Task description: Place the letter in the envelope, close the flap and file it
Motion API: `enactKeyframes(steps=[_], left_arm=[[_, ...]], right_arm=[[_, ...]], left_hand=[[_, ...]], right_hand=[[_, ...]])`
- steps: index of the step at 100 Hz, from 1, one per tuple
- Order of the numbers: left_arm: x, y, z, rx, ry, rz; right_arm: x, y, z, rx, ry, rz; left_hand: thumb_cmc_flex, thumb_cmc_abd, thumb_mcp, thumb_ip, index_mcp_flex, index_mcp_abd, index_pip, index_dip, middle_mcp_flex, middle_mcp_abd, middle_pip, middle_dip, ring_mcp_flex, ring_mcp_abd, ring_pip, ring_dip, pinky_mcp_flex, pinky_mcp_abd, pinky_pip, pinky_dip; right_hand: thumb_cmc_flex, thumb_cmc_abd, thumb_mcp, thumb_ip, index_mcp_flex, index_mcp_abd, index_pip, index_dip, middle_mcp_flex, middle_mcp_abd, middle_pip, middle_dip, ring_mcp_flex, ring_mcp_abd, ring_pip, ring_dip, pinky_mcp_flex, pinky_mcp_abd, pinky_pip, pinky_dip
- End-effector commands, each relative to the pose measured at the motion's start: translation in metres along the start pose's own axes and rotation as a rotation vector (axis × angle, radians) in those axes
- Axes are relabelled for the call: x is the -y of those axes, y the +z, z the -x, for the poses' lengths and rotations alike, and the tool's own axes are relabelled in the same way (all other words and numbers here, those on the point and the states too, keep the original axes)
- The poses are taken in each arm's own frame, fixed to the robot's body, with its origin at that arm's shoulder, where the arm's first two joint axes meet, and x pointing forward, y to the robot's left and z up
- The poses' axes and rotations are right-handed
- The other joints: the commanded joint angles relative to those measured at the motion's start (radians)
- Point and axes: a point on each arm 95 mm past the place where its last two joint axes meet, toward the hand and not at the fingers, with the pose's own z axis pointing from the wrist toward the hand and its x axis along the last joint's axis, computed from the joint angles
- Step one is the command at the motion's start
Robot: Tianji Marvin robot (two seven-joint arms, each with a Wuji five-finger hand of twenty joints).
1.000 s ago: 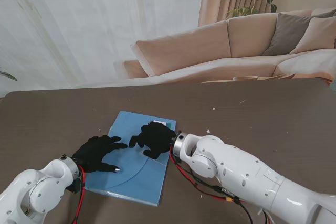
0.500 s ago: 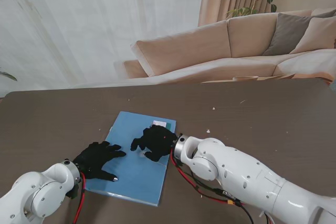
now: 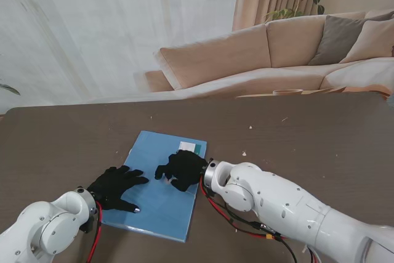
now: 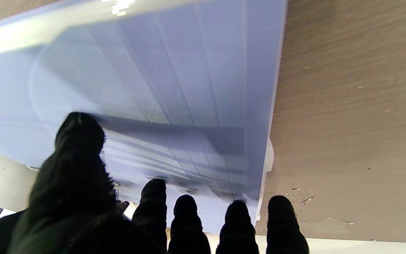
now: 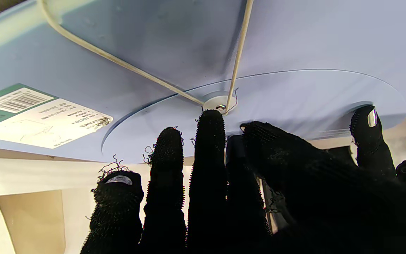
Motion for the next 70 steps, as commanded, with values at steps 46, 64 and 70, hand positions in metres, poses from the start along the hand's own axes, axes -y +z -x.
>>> enactKeyframes(steps=[46,64,70], left_arm=[[-0.007,0.001,-0.005,-0.007,-0.005,0.034],[-0.008,0.002,-0.005,-0.002,-0.003,0.033],[-0.008,0.002,-0.005,-0.001,-0.003,0.033]], right_arm=[[0.001,0.016,-0.007,-0.066,-0.004,-0.008],[0.001,0.017,-0.008,-0.082,-0.002,-0.015],[0.001,0.018,-0.008,-0.085,-0.002,-0.018]], left_hand=[[0.022,0.010,-0.009,0.005,-0.054,-0.023,-0.053,-0.006,-0.018,-0.031,-0.033,-0.031,-0.002,-0.027,0.014,0.014,-0.014,-0.019,-0.004,-0.002],[0.026,0.011,-0.011,0.006,-0.054,-0.021,-0.063,-0.006,-0.019,-0.031,-0.034,-0.036,-0.002,-0.025,0.013,0.014,-0.013,-0.017,-0.004,-0.002],[0.028,0.011,-0.011,0.007,-0.053,-0.022,-0.066,-0.005,-0.019,-0.032,-0.035,-0.038,-0.002,-0.025,0.013,0.014,-0.014,-0.017,-0.004,-0.002]], right_hand=[[0.019,0.014,0.016,0.023,-0.002,-0.006,0.013,-0.016,0.037,-0.017,-0.024,-0.010,0.022,0.019,-0.013,-0.016,0.007,-0.002,0.032,0.004],[0.038,-0.020,0.028,-0.002,0.015,-0.015,0.019,-0.017,0.073,-0.032,-0.021,-0.003,0.027,0.015,-0.013,-0.017,0.008,-0.001,0.032,0.001],[0.044,-0.025,0.032,-0.008,0.020,-0.014,0.020,-0.017,0.083,-0.031,-0.021,-0.001,0.029,0.014,-0.013,-0.017,0.009,-0.001,0.032,0.001]])
